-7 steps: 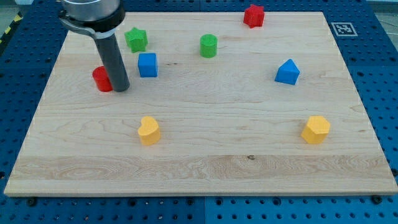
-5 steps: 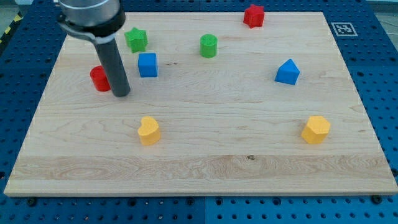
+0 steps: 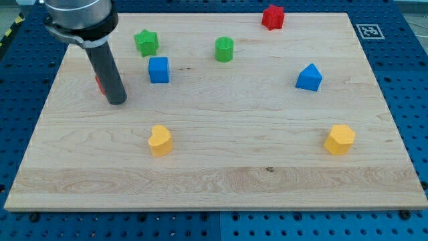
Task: Move the red circle to the left of the blue cube
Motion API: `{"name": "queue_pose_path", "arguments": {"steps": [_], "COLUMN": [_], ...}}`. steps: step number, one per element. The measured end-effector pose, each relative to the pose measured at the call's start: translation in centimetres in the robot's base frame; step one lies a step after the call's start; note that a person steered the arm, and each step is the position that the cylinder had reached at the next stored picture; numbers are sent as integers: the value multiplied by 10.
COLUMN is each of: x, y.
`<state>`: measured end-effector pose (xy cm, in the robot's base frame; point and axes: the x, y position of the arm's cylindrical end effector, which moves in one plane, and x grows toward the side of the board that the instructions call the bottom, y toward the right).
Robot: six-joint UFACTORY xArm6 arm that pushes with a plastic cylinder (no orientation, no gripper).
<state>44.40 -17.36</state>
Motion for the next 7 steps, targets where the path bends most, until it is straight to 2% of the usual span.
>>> {"name": "queue_pose_path", "arguments": {"steps": [7], "x": [-31], "y": [-28]}}
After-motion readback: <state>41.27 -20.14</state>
